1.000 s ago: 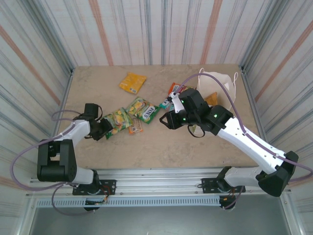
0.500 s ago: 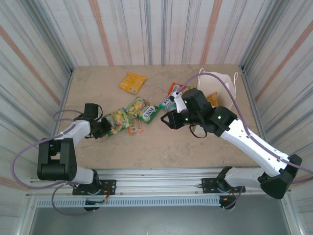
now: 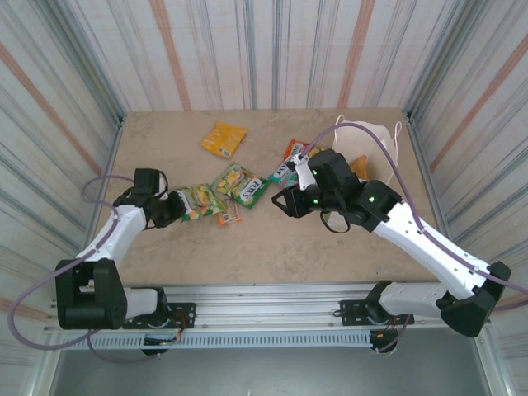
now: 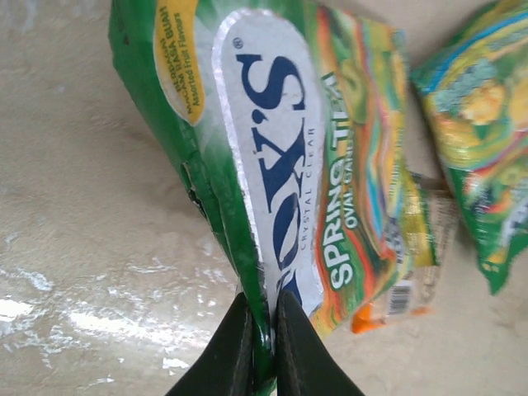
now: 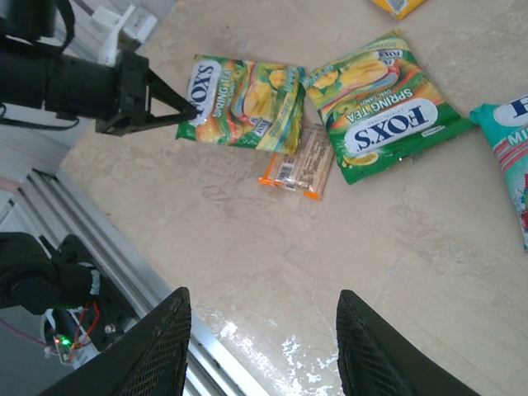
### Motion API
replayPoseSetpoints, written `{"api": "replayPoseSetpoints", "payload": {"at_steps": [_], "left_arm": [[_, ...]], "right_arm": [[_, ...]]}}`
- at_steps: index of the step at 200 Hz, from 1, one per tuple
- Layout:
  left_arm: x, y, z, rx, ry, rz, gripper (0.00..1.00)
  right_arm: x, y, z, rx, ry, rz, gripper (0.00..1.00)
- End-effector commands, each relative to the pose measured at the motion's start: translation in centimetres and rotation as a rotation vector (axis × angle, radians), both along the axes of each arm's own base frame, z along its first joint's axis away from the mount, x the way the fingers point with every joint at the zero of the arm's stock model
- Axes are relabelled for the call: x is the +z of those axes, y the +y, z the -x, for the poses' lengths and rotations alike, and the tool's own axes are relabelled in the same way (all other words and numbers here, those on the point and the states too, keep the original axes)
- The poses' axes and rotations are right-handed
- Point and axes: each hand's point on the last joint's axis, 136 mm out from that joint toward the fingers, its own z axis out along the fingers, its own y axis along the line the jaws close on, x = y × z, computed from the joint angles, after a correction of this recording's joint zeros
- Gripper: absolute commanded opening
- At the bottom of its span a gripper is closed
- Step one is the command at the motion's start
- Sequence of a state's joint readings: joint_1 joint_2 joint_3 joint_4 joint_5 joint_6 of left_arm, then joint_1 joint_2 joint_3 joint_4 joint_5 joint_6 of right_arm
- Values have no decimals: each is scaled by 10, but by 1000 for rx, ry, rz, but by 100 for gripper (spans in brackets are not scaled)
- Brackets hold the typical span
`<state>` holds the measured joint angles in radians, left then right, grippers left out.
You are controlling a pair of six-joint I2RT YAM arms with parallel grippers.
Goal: Place the snacks into the paper bag
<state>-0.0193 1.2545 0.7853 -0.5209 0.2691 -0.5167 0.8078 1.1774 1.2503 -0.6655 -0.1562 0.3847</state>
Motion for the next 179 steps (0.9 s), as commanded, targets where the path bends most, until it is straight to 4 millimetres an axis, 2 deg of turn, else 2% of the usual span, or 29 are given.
{"api": "replayPoseSetpoints", "payload": {"at_steps": [1, 60, 119, 148, 179], "left_arm": [[34, -20, -1, -170, -99, 37, 0], [83, -49, 7, -475, -268, -14, 0], [140, -99, 26, -858, -523, -121, 0], [155, -125, 46, -1077, -654, -190, 0], [165, -144, 65, -1265, -779, -269, 0]], "right_arm": [[6, -2, 4, 8, -31, -12, 49], [8, -7, 5, -4, -56, -18, 48], [12, -10, 6, 18, -121, -29, 50], [14, -12, 7, 38, -158, -16, 50], [13, -14, 9, 77, -217, -2, 51]]}}
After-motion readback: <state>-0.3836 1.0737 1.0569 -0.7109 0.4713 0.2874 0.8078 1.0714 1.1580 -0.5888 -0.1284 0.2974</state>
